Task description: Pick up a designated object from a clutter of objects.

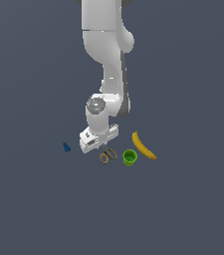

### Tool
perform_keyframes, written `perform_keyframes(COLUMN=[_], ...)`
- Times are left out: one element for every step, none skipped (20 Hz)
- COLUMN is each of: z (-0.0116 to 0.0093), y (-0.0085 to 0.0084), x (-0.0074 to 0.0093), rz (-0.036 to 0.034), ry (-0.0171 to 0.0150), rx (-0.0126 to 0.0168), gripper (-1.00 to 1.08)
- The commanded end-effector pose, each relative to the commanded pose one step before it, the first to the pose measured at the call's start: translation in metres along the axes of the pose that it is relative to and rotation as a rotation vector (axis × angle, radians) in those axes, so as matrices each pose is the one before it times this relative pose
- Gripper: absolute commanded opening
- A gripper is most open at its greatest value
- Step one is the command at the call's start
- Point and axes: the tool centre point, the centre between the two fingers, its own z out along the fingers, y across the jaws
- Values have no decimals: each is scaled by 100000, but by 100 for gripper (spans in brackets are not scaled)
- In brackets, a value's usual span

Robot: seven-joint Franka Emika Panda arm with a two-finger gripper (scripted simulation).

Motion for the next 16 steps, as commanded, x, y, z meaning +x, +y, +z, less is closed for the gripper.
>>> perform_keyframes(z=[-331,-229,-281,-333,-386,-439,-492,-544,-594,-644,-692,-731,-787,-833,-879,-925], y=[59,10,12,15,17,20,22,25,27,30,33,61,38,41,43,46], x=[59,39,48,57,66,75,84,93,102,110,119,108,135,144,152,160], rz=[51,0,0,0,0,0,0,0,0,0,0,66,0,0,0,0], ry=[64,0,0,0,0,0,0,0,0,0,0,-22,0,0,0,0], rx=[-70,0,0,0,0,0,0,0,0,0,0,2,0,0,0,0], gripper=[-100,-100,-100,-100,-100,-100,-100,-100,-100,-100,-100,-100,-100,-100,-100,-100])
